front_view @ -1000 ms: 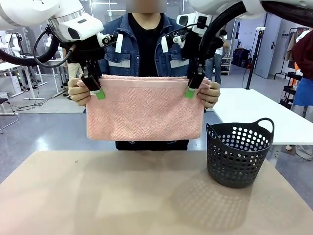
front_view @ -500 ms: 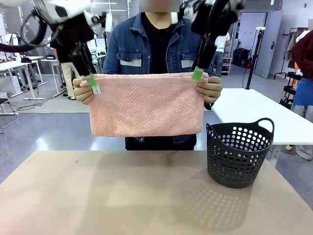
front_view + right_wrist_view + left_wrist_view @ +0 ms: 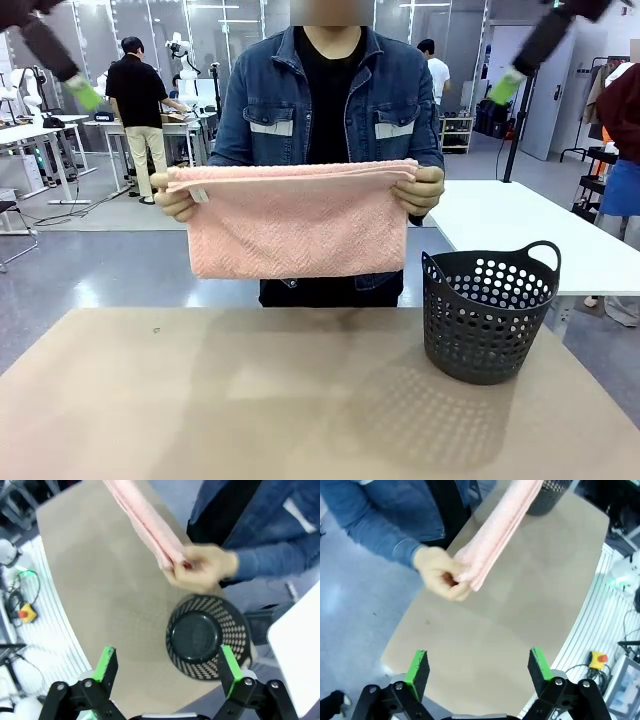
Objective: Fold the towel.
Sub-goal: Release the end of the 100 cm Hotel Towel you were holding.
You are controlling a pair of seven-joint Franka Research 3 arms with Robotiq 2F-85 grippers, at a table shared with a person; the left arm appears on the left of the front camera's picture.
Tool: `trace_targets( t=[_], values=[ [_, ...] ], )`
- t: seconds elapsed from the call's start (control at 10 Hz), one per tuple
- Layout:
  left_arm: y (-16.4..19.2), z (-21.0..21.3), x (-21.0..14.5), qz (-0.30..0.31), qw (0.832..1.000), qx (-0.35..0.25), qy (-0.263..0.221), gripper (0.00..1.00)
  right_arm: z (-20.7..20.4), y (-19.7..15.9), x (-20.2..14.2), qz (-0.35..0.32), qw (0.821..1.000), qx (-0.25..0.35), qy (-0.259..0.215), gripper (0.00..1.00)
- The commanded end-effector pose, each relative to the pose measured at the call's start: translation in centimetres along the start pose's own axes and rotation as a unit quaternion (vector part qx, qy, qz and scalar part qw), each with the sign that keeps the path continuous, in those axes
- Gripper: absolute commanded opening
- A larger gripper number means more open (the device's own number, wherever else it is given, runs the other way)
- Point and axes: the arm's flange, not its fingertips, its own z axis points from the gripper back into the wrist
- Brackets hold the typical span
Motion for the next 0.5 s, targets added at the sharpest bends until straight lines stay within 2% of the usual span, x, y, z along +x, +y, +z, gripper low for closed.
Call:
trace_targets(
  t=[0.0, 0.2, 0.4],
  values=[
    [1.0, 1.0, -5.2, 0.047, 0.999, 0.004, -0.019, 1.0, 1.1, -0.4, -5.2, -0.074, 0.996, -0.015, -0.045, 1.0],
    [2.0, 3.1, -8.8, 0.117, 0.992, 0.043, -0.013, 1.0, 2.5, -0.9, -8.3, -0.129, 0.989, -0.051, -0.041, 1.0],
    [2.1, 3.4, -9.6, 0.131, 0.99, 0.046, -0.013, 1.0, 2.1, -1.1, -9.0, -0.144, 0.987, -0.056, -0.036, 1.0]
  ],
)
